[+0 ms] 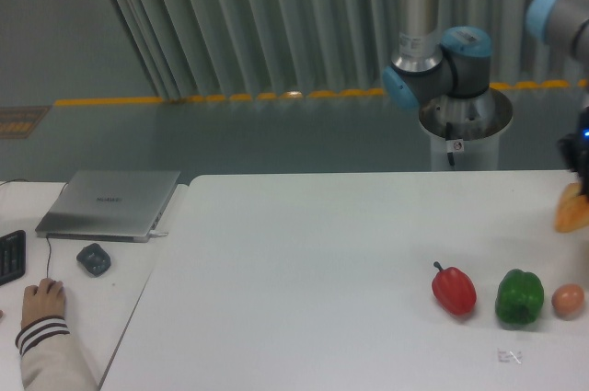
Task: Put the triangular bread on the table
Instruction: 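Carry the orange triangular bread in the gripper over the table, then lower the bread beside the red and green peppers and open the gripper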
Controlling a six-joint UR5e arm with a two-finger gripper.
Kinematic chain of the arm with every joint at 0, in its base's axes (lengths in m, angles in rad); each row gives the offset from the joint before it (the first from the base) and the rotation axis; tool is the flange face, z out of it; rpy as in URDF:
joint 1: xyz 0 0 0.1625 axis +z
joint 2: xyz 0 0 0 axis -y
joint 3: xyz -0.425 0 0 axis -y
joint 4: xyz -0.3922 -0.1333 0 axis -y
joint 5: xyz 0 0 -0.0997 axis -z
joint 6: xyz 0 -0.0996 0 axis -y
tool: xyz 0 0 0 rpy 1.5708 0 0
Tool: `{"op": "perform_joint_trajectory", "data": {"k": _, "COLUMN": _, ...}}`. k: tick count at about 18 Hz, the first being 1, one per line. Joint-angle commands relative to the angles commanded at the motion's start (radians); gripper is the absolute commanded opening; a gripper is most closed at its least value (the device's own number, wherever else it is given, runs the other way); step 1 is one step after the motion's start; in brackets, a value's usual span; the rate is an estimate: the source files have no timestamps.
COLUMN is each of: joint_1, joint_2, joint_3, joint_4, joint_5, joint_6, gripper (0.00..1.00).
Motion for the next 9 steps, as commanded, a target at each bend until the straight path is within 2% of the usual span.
{"op": "perform_joint_trajectory", "data": {"k": 1, "joint_1": -0.025, "joint_2": -0.003, "joint_3": 0.002, "joint_4": 0.0, "joint_5": 0.002, "joint_6": -0.02, "gripper": 0.2}}
{"op": "perform_joint_trajectory", "data": {"k": 2, "joint_1": -0.037, "joint_2": -0.006, "joint_3": 0.0, "joint_4": 0.002, "joint_5": 0.003, "joint_6": -0.037, "gripper": 0.22}}
{"op": "perform_joint_trajectory", "data": {"k": 3, "joint_1": -0.048, "joint_2": -0.017, "joint_3": 0.002, "joint_4": 0.003, "joint_5": 0.002, "joint_6": -0.054, "gripper": 0.35}}
{"op": "perform_joint_trajectory", "data": {"k": 4, "joint_1": -0.058, "joint_2": -0.024, "joint_3": 0.002, "joint_4": 0.005, "joint_5": 0.002, "joint_6": -0.065, "gripper": 0.62}}
{"op": "perform_joint_trajectory", "data": {"k": 5, "joint_1": -0.066, "joint_2": -0.028, "joint_3": 0.002, "joint_4": 0.008, "joint_5": 0.003, "joint_6": -0.069, "gripper": 0.78}}
{"op": "perform_joint_trajectory", "data": {"k": 6, "joint_1": -0.066, "joint_2": -0.037, "joint_3": 0.002, "joint_4": 0.017, "joint_5": 0.005, "joint_6": -0.069, "gripper": 1.0}}
{"op": "perform_joint_trajectory", "data": {"k": 9, "joint_1": -0.066, "joint_2": -0.049, "joint_3": 0.003, "joint_4": 0.028, "joint_5": 0.02, "joint_6": -0.06, "gripper": 1.0}}
